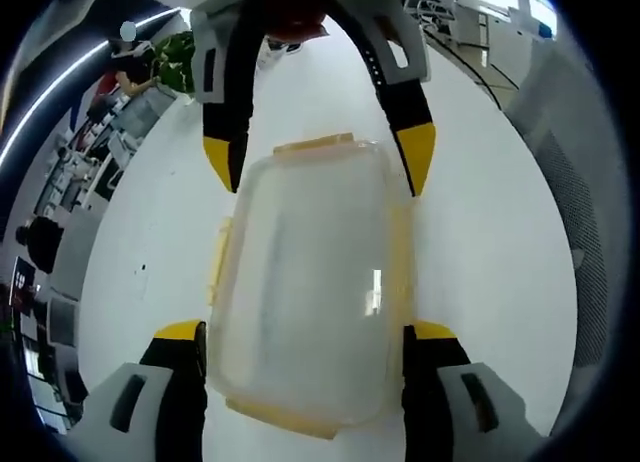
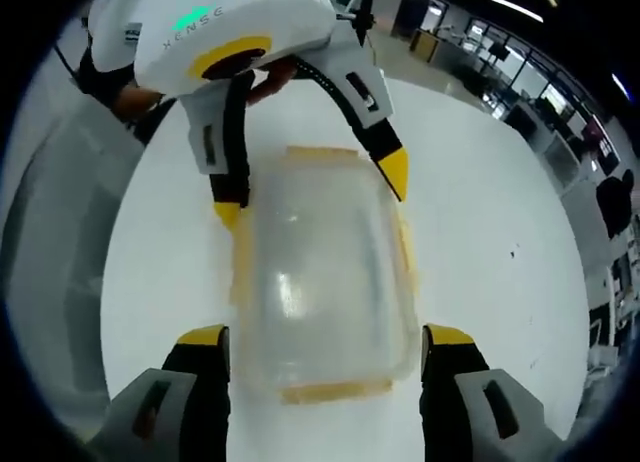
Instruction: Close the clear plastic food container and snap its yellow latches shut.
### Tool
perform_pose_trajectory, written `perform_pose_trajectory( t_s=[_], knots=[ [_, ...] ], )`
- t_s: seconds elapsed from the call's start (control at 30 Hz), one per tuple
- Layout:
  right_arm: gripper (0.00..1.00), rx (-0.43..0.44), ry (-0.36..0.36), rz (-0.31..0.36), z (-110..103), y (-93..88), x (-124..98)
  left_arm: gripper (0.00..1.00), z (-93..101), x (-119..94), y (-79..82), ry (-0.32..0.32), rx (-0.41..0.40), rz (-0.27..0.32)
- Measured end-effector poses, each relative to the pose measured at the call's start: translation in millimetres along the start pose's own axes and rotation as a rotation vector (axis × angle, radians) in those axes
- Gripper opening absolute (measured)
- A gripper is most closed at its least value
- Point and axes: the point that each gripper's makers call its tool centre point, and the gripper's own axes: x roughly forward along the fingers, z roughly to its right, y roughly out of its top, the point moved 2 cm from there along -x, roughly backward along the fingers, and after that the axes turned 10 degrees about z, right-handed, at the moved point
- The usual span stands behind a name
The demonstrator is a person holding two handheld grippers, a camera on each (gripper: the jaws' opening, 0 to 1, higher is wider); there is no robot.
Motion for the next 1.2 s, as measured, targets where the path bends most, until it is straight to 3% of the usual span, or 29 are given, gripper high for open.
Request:
perform_pose_trajectory(
  t_s=[0.43,0.57,0.9,1.2],
  knots=[
    [0.81,0.164,-0.208,0.137,3,3.4,-22,0.91,1.5,-17,4.5,0.109,-0.159,0.101],
    [0.80,0.255,-0.232,0.187,-2,4.9,-24,0.90,1.9,-22,1.1,0.143,-0.207,0.104],
    [0.78,0.314,-0.280,0.210,-9,3.7,-29,0.91,12.2,-32,-5.7,0.183,-0.281,0.127],
    [0.78,0.353,-0.326,0.257,-17,3.6,-34,0.91,18.7,-44,-4.6,0.236,-0.391,0.199]
  ],
)
